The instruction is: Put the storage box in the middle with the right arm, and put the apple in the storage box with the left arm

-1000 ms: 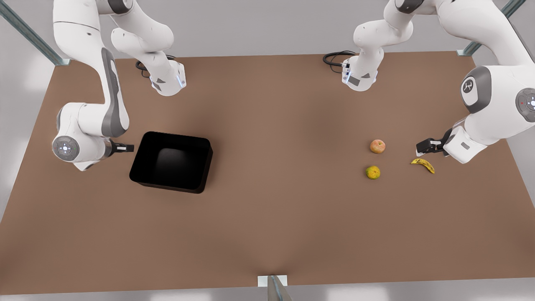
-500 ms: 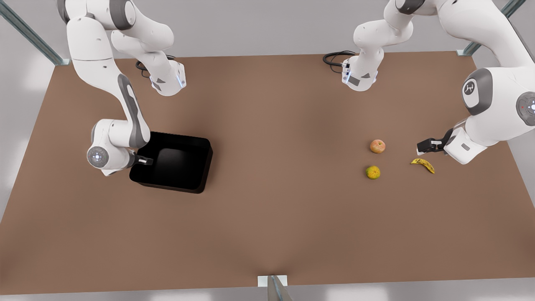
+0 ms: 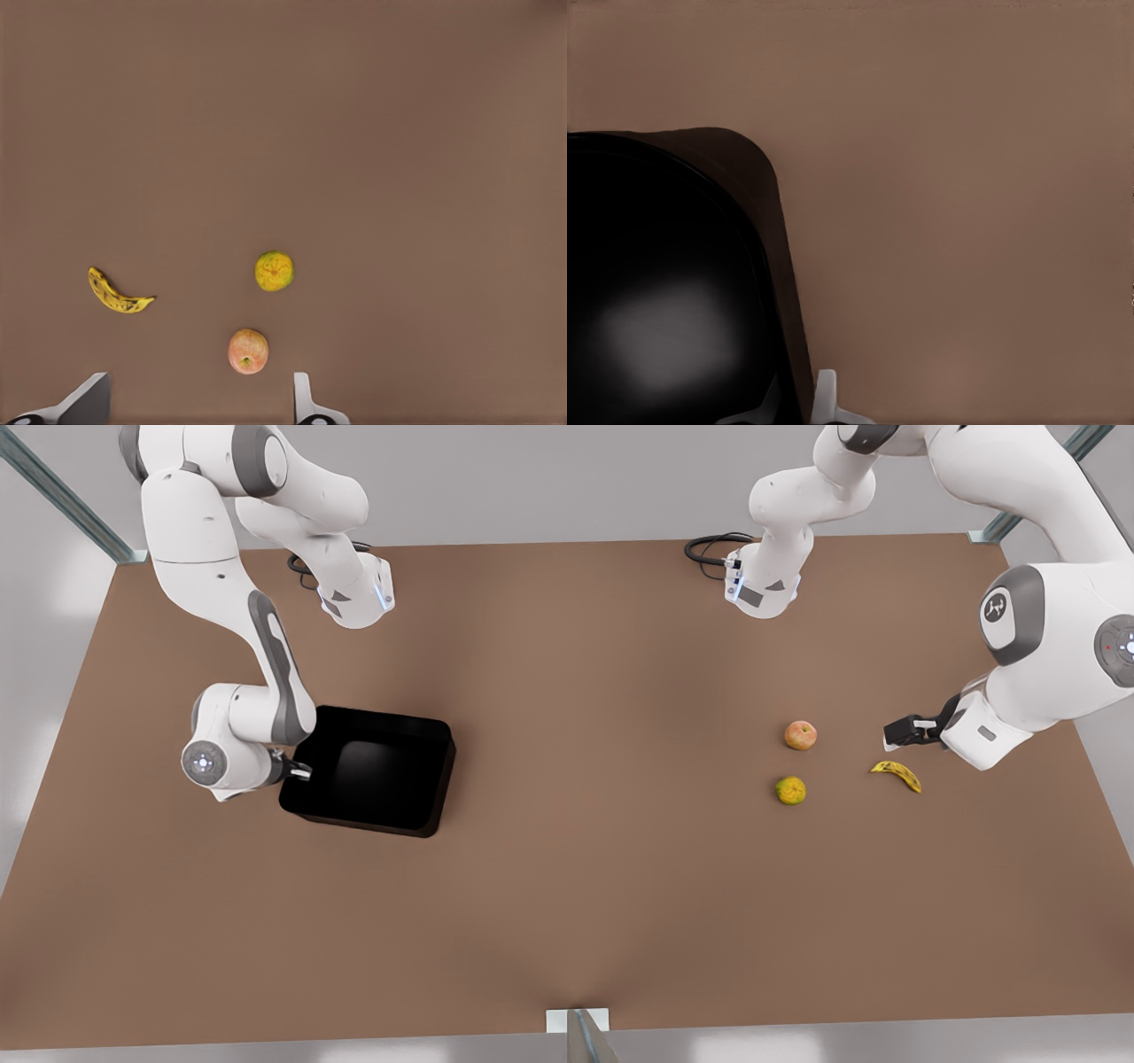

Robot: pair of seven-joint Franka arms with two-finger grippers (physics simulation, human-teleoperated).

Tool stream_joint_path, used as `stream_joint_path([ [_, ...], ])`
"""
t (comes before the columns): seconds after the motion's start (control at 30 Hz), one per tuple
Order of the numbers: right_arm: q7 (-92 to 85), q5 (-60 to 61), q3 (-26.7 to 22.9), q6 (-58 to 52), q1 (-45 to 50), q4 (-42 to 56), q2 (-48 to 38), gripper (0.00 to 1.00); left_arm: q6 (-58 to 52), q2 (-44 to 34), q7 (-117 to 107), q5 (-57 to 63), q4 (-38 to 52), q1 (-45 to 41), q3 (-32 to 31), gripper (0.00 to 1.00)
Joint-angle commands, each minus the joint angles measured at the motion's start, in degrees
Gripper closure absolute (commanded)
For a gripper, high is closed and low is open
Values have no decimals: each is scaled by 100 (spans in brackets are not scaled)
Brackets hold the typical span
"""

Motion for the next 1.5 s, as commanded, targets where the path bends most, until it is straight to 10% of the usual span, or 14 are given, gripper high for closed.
stream_joint_path([
  [0.0,131,-22,-1,-267,6,93,15,78,-30,-16,-18,3,3,-2,-6,0],
  [0.5,-422,426,606,-1734,401,1982,-521,79,-30,-16,-18,-6,82,-2,-15,0],
  [0.93,-123,2324,614,-1638,1773,5155,2159,79,-109,-7,-9,21,91,-2,-6,0],
  [1.23,-132,2412,615,-1251,2063,5270,2687,79,-707,37,35,3,477,42,90,0],
  [1.3,-167,2412,614,-1251,2072,5261,2722,0,-715,46,9,3,469,42,99,0],
  [1.47,-185,2430,623,-1365,2072,5270,2415,0,-1137,55,-544,-6,389,-63,64,0],
])
